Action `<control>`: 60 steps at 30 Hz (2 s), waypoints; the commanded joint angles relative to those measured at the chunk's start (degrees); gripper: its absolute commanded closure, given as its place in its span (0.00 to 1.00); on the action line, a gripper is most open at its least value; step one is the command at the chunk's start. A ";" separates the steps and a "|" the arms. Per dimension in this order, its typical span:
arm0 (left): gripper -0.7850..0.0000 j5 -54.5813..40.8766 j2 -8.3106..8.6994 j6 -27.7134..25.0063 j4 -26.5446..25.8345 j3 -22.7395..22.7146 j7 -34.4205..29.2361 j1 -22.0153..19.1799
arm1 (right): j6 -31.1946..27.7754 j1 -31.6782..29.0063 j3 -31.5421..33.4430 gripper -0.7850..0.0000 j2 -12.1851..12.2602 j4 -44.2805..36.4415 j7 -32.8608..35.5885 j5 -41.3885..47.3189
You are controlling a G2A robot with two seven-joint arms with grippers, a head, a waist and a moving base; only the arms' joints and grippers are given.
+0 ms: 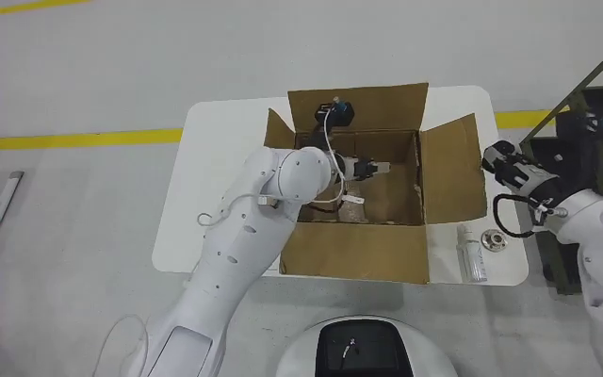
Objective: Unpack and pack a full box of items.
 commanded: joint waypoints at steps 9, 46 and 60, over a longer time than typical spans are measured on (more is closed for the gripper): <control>0.00 5.33 2.72 -9.36 -13.71 -8.15 0.87 5.39 | -5.97 2.21 4.34 1.00 2.44 -3.01 18.61 -9.00; 0.00 1.70 3.41 -10.13 -16.65 -11.92 0.89 8.29 | -12.71 -22.56 7.09 0.65 3.86 -7.74 27.71 -24.68; 0.00 1.70 3.41 -10.13 -16.65 -11.92 0.89 8.29 | -11.91 -22.68 -0.77 0.29 3.56 -3.00 19.16 -25.60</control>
